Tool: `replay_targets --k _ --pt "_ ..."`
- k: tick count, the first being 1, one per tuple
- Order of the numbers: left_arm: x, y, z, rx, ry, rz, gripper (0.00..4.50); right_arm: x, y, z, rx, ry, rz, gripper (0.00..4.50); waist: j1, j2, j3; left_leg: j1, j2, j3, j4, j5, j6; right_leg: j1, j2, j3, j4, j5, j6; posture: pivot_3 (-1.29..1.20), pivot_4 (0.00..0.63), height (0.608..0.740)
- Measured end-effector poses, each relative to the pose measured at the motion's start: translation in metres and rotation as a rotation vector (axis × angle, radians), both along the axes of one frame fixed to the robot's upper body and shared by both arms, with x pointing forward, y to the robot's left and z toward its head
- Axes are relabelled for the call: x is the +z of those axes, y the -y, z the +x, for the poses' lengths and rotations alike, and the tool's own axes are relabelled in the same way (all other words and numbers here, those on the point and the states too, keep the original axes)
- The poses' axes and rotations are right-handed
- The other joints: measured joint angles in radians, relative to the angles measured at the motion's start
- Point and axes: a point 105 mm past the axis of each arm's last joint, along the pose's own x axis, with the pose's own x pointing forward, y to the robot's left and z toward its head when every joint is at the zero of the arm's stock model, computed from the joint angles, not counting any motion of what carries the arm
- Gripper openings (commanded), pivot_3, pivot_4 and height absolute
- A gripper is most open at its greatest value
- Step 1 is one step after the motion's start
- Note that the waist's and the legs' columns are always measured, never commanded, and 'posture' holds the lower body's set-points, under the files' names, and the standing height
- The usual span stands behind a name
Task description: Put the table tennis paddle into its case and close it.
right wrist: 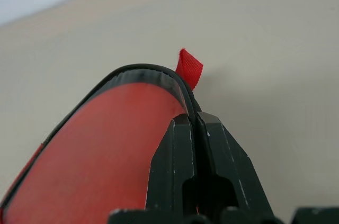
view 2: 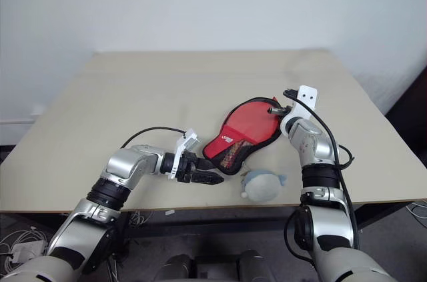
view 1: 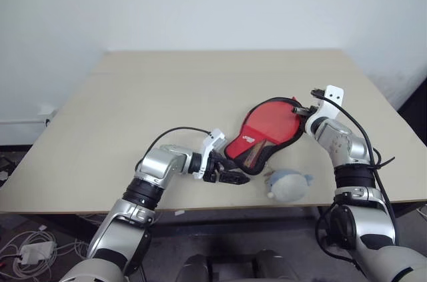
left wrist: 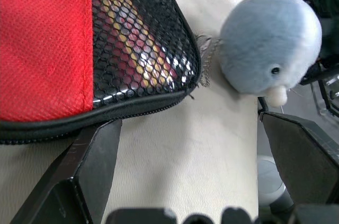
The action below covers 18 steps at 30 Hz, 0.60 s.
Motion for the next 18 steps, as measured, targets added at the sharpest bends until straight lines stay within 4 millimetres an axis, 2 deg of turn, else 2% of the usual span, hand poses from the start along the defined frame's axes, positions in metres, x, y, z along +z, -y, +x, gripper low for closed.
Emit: replay_targets --k 5,10,13,18 --pt "0.005 -0.006 0.01 0.037 0.011 -0.012 4.5 -0.01 0.0 -0.005 0.001 -0.018 0.003 2.45 0.0 0.0 0.0 0.0 0.0 0.0 0.0 0.0 0.0 0.0 0.0 0.0 0.0 0.0 0.0 0.0 0.0 0.74" --pt "0.019 -0.02 0.029 0.091 0.057 -0.011 4.5 0.005 -0.002 -0.008 0.015 0.058 -0.033 4.34 0.001 0.001 0.0 0.0 0.0 -0.001 0.0 0.0 0.0 0.0 0.0 0.0 0.0 -0.001 0.001 0.0 0.0 0.74" --pt "0.027 -0.032 0.042 0.135 0.106 -0.021 4.5 0.013 -0.002 -0.022 0.086 0.132 -0.079 4.45 0.005 0.001 0.0 0.0 -0.001 -0.001 0.0 0.0 0.0 0.0 0.0 0.0 -0.001 -0.001 0.002 0.0 0.0 0.74" --pt "0.042 -0.053 0.058 0.189 0.257 -0.063 4.5 0.022 -0.027 -0.078 0.411 0.254 -0.121 4.45 0.006 0.001 0.0 0.0 0.0 -0.001 0.0 0.0 0.0 0.0 0.0 -0.001 -0.001 -0.002 0.004 0.0 0.0 0.74"
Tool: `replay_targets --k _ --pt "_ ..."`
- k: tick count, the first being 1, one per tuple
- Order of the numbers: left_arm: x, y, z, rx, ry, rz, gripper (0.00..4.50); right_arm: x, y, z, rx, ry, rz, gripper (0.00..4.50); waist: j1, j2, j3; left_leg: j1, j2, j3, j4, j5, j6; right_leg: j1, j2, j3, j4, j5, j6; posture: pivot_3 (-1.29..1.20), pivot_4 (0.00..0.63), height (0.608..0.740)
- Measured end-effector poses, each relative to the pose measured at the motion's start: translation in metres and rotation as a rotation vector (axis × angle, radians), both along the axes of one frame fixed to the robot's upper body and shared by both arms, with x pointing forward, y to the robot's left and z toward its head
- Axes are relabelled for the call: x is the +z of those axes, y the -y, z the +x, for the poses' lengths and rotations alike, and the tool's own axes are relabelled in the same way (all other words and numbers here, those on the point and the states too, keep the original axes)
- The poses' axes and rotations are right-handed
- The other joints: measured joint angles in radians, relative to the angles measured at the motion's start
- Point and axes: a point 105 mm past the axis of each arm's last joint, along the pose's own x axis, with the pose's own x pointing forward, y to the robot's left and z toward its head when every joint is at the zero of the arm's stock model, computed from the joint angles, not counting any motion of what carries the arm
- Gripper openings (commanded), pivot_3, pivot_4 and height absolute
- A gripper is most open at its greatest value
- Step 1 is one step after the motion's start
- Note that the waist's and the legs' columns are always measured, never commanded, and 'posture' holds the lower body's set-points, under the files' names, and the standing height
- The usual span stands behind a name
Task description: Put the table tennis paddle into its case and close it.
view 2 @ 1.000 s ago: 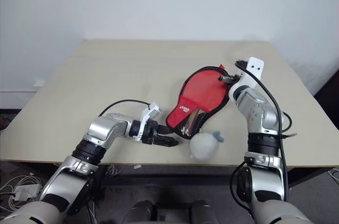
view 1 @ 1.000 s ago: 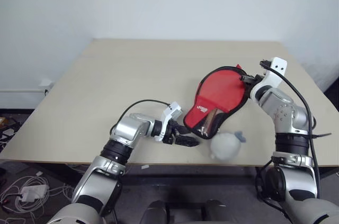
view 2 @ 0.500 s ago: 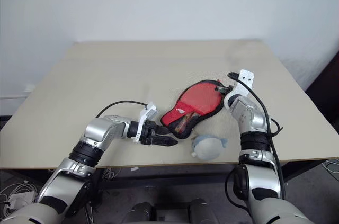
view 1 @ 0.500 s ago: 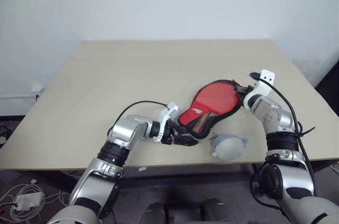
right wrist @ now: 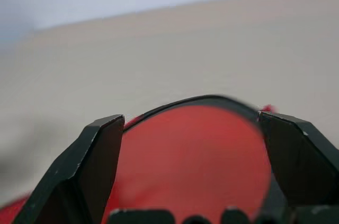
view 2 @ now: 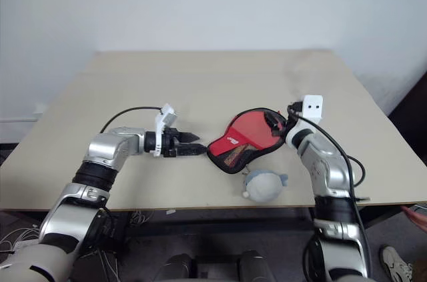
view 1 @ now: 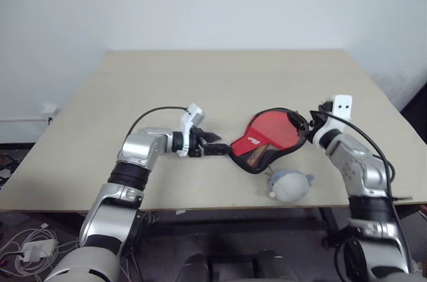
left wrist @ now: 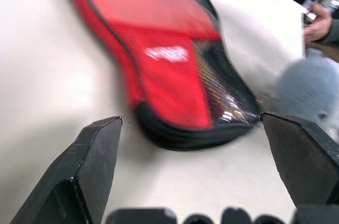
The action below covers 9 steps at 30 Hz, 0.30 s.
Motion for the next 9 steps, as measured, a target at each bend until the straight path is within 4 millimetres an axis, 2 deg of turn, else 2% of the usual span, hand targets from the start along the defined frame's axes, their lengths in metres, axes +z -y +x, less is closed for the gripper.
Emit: replay_targets --k 2,5,7,9 --pt "0.003 -0.006 0.003 -0.002 0.055 -0.003 4.5 -0.001 -0.013 -0.025 0.151 -0.002 -0.009 4.45 0.0 0.0 0.0 0.001 0.0 0.0 0.0 0.0 0.0 0.001 0.0 0.0 0.0 -0.001 0.001 0.0 0.0 0.74" --pt "-0.006 -0.023 0.003 0.012 0.078 0.053 4.5 -0.017 -0.024 -0.059 0.337 -0.085 -0.049 4.45 0.0 0.0 0.0 0.002 0.0 0.0 0.003 0.0 0.0 0.003 0.0 0.0 0.0 -0.001 0.001 0.0 0.0 0.74" --pt "-0.019 -0.035 -0.001 0.027 0.059 0.099 4.5 -0.028 -0.026 -0.072 0.398 -0.135 -0.065 4.45 0.0 -0.001 0.0 0.002 0.0 0.0 0.004 0.0 0.0 0.003 0.0 0.0 0.0 -0.001 0.001 0.0 0.0 0.74" --pt "-0.031 -0.04 -0.007 0.032 0.032 0.12 4.5 -0.031 -0.026 -0.075 0.412 -0.148 -0.07 4.45 0.001 -0.001 0.0 0.001 0.0 0.0 0.004 0.0 0.0 0.003 0.0 0.0 0.0 -0.001 0.001 0.0 0.0 0.74"
